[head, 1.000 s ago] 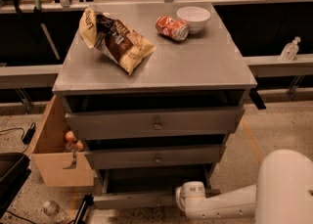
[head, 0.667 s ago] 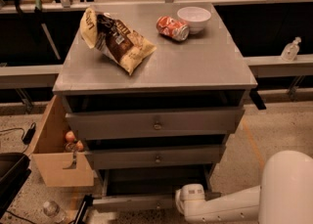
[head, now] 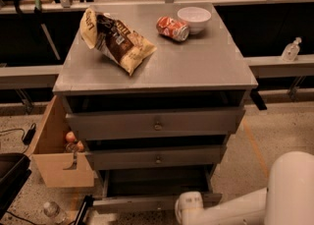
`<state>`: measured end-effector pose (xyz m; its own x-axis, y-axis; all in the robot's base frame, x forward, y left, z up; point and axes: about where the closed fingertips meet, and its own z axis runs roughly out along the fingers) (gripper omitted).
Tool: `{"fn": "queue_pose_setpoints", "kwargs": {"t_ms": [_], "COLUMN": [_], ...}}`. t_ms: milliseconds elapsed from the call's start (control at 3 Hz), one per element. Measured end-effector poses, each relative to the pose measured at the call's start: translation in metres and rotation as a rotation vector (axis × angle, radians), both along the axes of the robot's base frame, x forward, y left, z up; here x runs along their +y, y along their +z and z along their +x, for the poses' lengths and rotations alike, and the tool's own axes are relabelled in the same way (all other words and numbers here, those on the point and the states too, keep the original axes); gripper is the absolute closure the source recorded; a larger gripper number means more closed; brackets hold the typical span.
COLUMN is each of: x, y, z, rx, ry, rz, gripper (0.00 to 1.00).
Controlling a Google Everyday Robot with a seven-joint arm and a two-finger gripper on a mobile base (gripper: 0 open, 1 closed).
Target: Open bottom drawer
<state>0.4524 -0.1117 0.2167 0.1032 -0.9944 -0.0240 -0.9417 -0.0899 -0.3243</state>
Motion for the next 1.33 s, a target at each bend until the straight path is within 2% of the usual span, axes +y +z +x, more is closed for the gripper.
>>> {"fn": "queue_pose_setpoints", "kwargs": {"t_ms": [333,667,1000,1333], "x": [0.014,0.008,-0.003,-0.002], "y": [0.051,0.086,0.087,0.087], "z": [-0.049,-0.109,-0.131,-0.131], "rx": [0.041,0.073,0.080,0.080], "ry": [-0.142,-0.213,-0.193,-0.195], "rz": [-0.012,-0.092,-0.144,-0.141], "gripper": [1.00,1.00,1.00,1.00]}}
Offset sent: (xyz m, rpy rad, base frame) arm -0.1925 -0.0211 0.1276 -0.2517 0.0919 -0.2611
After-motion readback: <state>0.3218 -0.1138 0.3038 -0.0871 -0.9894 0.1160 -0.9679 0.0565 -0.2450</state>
